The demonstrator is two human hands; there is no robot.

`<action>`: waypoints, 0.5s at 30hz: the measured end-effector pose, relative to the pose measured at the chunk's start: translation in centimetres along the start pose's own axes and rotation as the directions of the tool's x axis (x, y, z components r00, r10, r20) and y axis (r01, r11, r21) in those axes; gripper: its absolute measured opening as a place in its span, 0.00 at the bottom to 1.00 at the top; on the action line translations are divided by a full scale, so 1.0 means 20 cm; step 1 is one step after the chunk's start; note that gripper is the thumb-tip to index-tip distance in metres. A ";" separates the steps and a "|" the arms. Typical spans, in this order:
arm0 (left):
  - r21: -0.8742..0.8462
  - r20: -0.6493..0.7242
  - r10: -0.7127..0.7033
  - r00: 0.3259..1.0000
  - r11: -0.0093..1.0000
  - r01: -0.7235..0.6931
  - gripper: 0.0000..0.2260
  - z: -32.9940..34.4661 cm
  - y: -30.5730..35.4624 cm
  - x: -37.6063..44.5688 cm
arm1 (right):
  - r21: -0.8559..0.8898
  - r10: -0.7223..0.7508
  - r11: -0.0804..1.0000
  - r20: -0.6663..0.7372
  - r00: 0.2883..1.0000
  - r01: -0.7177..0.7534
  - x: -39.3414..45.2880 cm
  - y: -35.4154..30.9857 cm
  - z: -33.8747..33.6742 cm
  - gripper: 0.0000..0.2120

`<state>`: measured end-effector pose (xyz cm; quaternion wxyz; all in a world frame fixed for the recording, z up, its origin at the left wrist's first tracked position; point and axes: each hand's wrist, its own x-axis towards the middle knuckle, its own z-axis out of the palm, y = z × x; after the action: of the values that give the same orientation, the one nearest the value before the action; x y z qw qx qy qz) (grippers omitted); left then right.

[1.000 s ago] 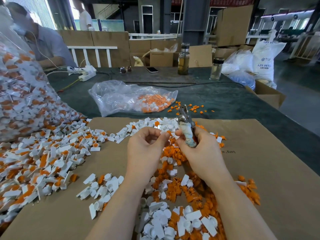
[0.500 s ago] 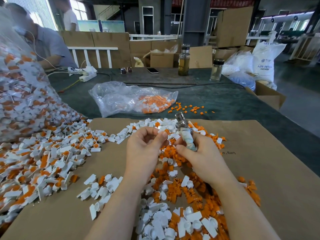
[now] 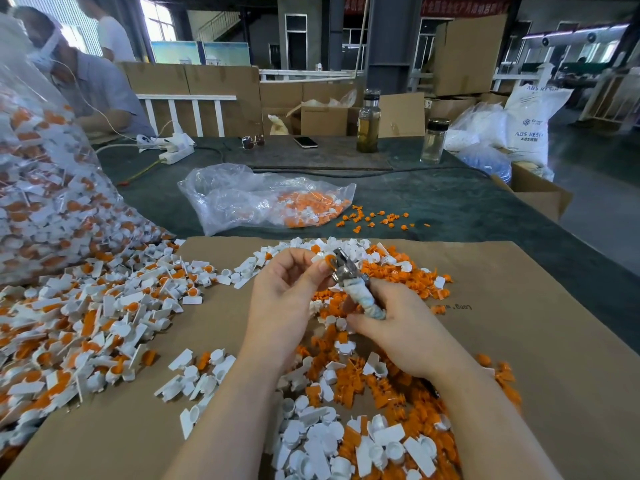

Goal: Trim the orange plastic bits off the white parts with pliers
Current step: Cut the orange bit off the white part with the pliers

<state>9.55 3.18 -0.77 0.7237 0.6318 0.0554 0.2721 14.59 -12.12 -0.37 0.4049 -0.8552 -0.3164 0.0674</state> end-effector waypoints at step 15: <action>-0.022 -0.016 -0.011 1.000 1.000 0.011 0.02 0.00 -0.01 0.00 | -0.060 -0.004 0.998 -0.031 1.000 0.002 0.01 0.00 0.03 0.05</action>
<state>9.69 3.20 -1.01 0.7317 0.6211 0.0618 0.2740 14.44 -11.57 -0.69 0.3841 -0.8675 -0.3131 0.0439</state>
